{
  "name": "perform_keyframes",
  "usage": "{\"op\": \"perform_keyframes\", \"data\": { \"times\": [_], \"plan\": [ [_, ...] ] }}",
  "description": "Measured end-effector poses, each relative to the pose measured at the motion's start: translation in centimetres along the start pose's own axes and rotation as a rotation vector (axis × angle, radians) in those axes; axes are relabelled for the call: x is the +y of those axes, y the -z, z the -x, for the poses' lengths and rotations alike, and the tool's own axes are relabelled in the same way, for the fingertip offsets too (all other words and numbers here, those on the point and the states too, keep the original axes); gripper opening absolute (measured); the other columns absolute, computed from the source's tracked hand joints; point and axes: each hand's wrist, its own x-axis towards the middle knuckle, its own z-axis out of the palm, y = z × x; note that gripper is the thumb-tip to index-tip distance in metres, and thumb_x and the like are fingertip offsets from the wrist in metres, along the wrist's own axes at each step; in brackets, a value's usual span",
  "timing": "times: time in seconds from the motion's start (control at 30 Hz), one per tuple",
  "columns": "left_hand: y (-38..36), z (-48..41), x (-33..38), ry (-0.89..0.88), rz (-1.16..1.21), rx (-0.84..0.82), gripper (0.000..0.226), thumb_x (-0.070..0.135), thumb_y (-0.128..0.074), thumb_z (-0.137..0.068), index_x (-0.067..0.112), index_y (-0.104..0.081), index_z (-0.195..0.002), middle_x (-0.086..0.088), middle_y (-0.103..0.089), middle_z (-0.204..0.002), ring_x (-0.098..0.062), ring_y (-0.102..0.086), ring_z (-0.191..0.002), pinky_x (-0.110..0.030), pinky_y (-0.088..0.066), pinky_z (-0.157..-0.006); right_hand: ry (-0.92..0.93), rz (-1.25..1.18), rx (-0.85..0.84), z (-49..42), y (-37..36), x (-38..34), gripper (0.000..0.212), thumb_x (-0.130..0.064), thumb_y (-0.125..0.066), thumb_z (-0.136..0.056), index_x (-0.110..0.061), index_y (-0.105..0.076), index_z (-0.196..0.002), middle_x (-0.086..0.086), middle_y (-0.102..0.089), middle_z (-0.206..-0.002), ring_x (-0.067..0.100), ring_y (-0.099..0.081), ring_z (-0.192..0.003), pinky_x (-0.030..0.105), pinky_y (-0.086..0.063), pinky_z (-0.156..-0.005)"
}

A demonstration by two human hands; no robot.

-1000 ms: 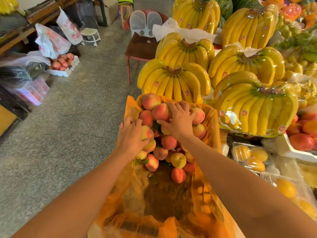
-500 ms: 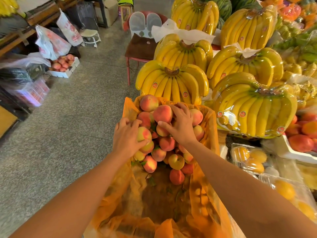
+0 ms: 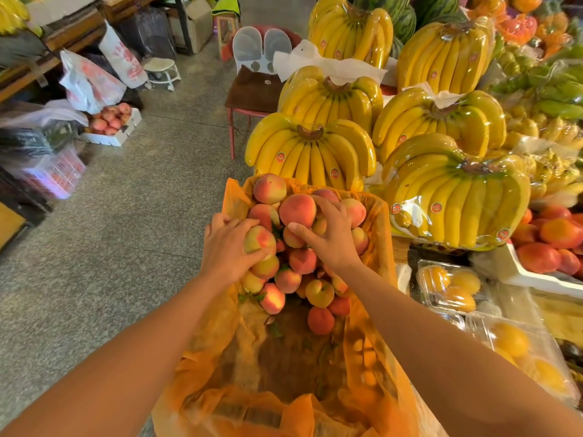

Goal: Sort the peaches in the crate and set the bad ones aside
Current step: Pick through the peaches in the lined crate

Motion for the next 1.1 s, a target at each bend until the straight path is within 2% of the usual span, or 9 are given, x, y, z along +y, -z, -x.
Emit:
{"op": "perform_keyframes", "data": {
  "times": [0.17,0.3,0.4,0.53,0.67,0.77,0.87,1.03,1.1],
  "plan": [
    [0.9,0.4,1.0,0.125,0.231,0.032,0.053,0.046,-0.072,-0.076,0.028,-0.056,-0.123,0.006,-0.046,-0.105,-0.018,-0.032,-0.116,-0.035,-0.033,-0.096,-0.115,-0.136,-0.022,1.1,0.4,-0.6,0.054,-0.050,-0.070,-0.081,-0.022,-0.055,-0.125,-0.013,-0.058,-0.110,0.009,-0.053,-0.103,0.022,-0.042,-0.086],
    [1.8,1.4,1.0,0.222,0.892,-0.009,0.034,0.035,-0.070,-0.082,0.030,-0.060,-0.114,0.013,-0.060,-0.107,0.003,-0.056,-0.099,-0.011,-0.043,-0.078,-0.334,-0.459,-0.106,1.9,0.9,-1.5,0.046,-0.052,-0.068,-0.082,-0.024,-0.061,-0.118,-0.007,-0.067,-0.110,0.008,-0.063,-0.101,0.029,-0.053,-0.085],
    [2.8,1.8,1.5,0.372,1.413,-0.070,0.014,0.022,-0.055,-0.094,0.021,-0.062,-0.105,0.008,-0.070,-0.095,-0.009,-0.064,-0.095,-0.023,-0.050,-0.079,-0.468,-0.761,-0.180,2.3,1.4,-2.1,0.044,-0.050,-0.064,-0.084,-0.018,-0.065,-0.115,0.003,-0.070,-0.108,0.015,-0.066,-0.097,0.029,-0.051,-0.081],
    [3.9,2.2,2.1,0.464,1.816,-0.188,0.031,0.019,-0.052,-0.089,0.008,-0.056,-0.118,-0.013,-0.067,-0.113,-0.028,-0.063,-0.110,-0.041,-0.056,-0.084,-0.535,-0.975,-0.273,2.9,2.1,-2.7,0.037,-0.040,-0.064,-0.084,-0.017,-0.065,-0.112,0.007,-0.065,-0.106,0.019,-0.059,-0.098,0.030,-0.046,-0.086],
    [3.9,3.9,3.0,0.519,1.901,-0.251,0.045,0.023,-0.061,-0.078,0.011,-0.056,-0.121,-0.012,-0.061,-0.119,-0.026,-0.064,-0.105,-0.042,-0.056,-0.084,-0.584,-1.182,-0.423,4.2,2.5,-2.8,0.074,-0.030,-0.085,-0.070,-0.007,-0.053,-0.133,0.012,-0.058,-0.120,0.021,-0.056,-0.105,0.025,-0.055,-0.081],
    [3.0,5.1,3.0,0.438,1.762,-0.280,0.068,0.031,-0.083,-0.062,0.016,-0.057,-0.124,-0.011,-0.056,-0.130,-0.022,-0.064,-0.103,-0.036,-0.055,-0.078,-0.589,-1.223,-0.471,5.7,2.7,-2.5,0.078,-0.020,-0.085,-0.070,-0.011,-0.048,-0.138,0.014,-0.058,-0.127,0.025,-0.060,-0.111,0.030,-0.055,-0.089],
    [2.5,6.2,2.9,0.337,1.713,-0.271,0.053,0.020,-0.077,-0.064,0.024,-0.063,-0.115,-0.011,-0.052,-0.134,-0.023,-0.063,-0.106,-0.033,-0.054,-0.076,-0.598,-1.249,-0.513,7.1,3.0,-2.5,0.086,-0.019,-0.089,-0.063,-0.012,-0.047,-0.138,0.014,-0.059,-0.126,0.025,-0.061,-0.115,0.032,-0.056,-0.089],
    [3.3,6.9,3.1,0.291,1.670,-0.261,0.071,0.011,-0.077,-0.062,0.022,-0.056,-0.128,-0.008,-0.049,-0.139,-0.026,-0.054,-0.124,-0.036,-0.053,-0.084,-0.528,-1.213,-0.474,7.8,3.7,-3.3,0.060,0.006,-0.073,-0.076,-0.014,-0.052,-0.128,0.012,-0.057,-0.128,0.028,-0.059,-0.118,0.036,-0.055,-0.092],
    [3.7,7.1,3.5,0.375,1.705,-0.279,0.070,0.015,-0.075,-0.064,0.018,-0.053,-0.130,-0.011,-0.051,-0.135,-0.029,-0.058,-0.119,-0.040,-0.055,-0.084,-0.518,-1.183,-0.421,7.9,4.1,-3.7,0.053,0.006,-0.070,-0.076,-0.015,-0.054,-0.121,0.010,-0.060,-0.123,0.024,-0.063,-0.111,0.033,-0.058,-0.082]
  ]
}}
